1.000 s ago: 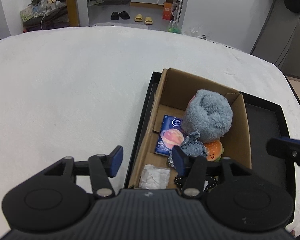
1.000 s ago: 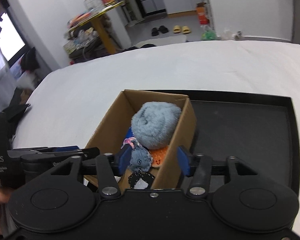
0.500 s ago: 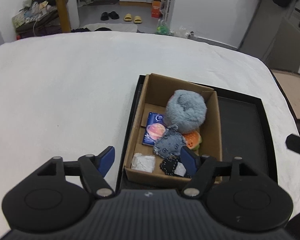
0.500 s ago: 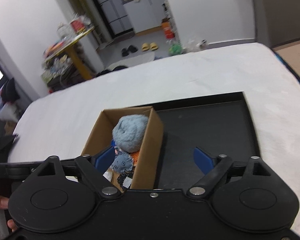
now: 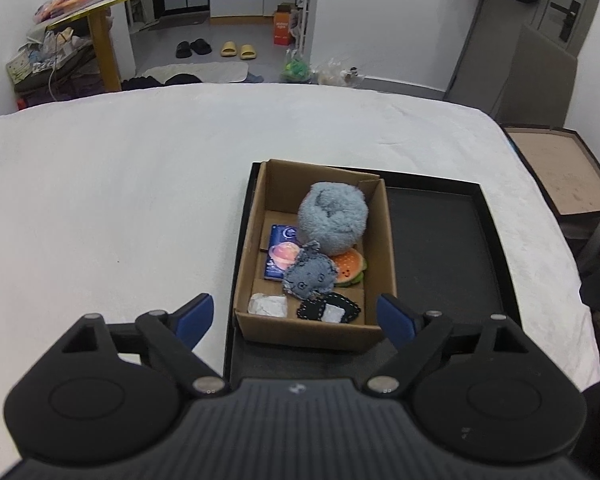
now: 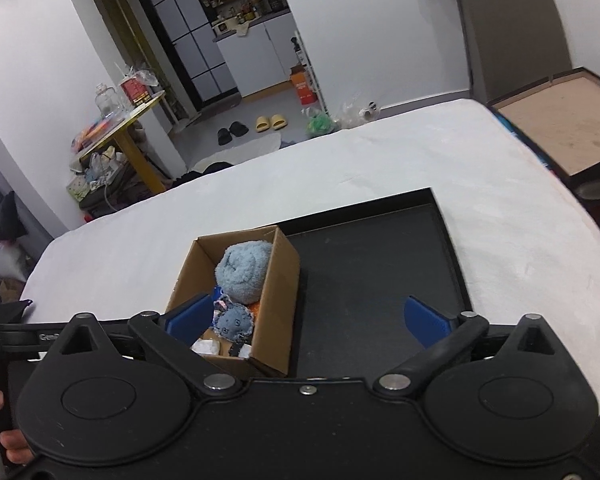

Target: Organize soft objects

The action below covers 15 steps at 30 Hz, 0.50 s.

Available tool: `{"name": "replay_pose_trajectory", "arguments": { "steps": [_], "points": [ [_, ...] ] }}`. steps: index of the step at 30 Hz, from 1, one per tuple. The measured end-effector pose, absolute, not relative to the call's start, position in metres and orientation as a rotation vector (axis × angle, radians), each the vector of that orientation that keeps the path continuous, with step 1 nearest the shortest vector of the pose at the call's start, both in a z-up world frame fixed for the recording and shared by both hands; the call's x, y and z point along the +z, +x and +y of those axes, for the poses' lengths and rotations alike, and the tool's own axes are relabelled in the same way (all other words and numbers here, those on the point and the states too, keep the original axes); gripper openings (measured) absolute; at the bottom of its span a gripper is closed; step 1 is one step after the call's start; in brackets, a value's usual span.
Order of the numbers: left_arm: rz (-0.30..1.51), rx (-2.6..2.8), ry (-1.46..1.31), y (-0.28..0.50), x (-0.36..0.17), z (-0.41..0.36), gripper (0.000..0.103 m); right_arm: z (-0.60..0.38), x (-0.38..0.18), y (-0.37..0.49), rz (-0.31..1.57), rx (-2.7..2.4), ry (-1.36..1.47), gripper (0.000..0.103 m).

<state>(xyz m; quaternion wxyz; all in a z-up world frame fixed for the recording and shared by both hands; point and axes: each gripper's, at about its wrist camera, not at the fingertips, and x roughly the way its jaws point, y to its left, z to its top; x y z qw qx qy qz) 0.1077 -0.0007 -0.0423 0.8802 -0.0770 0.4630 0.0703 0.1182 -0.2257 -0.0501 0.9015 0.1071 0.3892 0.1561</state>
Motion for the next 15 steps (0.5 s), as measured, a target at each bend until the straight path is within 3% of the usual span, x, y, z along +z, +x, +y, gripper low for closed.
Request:
{"name": "replay_pose_trajectory", "arguments": {
  "steps": [15],
  "points": [
    [0.944, 0.11, -0.139, 0.072, -0.001, -0.006, 0.089, -0.235, -0.015, 0.087, 0.787, 0.312, 0.232, 0.103]
  ]
}}
